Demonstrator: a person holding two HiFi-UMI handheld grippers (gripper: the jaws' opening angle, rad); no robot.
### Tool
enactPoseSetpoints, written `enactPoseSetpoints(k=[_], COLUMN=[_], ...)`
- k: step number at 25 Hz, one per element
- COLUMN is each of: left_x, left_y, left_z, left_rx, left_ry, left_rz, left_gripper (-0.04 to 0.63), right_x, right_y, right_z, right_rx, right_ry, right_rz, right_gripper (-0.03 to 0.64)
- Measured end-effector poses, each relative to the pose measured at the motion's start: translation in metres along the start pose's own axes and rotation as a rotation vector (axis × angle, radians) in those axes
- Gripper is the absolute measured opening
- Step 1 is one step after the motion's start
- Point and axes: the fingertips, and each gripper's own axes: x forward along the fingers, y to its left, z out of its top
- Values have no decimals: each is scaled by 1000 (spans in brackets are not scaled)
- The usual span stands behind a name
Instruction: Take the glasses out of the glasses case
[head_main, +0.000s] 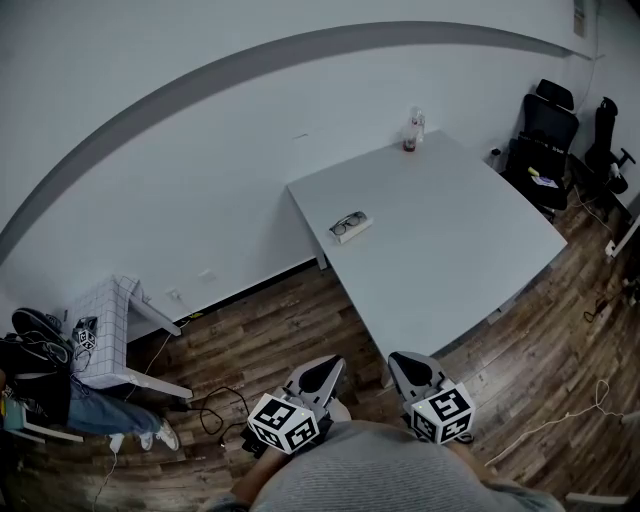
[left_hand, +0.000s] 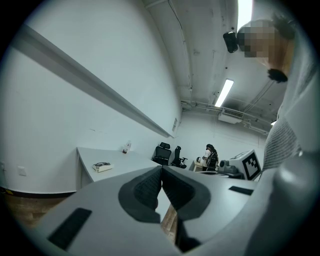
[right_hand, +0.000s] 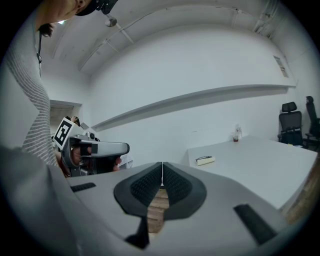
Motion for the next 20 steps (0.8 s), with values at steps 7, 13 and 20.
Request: enactPoseSetpoints(k=[7, 13, 20], left_x=[31, 47, 67], left_y=[53, 121, 191], left_z=[16, 37, 70], left_rx=[-25, -54, -52], left_ry=[3, 5, 27], left_rz=[-27, -20, -50], left_gripper=[12, 12, 11], right_x=[56, 121, 196], right_y=[-25, -37, -45], right_z=[16, 30, 55], right_rx=[6, 17, 30], right_ry=[4, 8, 6], right_rz=[-36, -56, -98], right_gripper=[14, 14, 14])
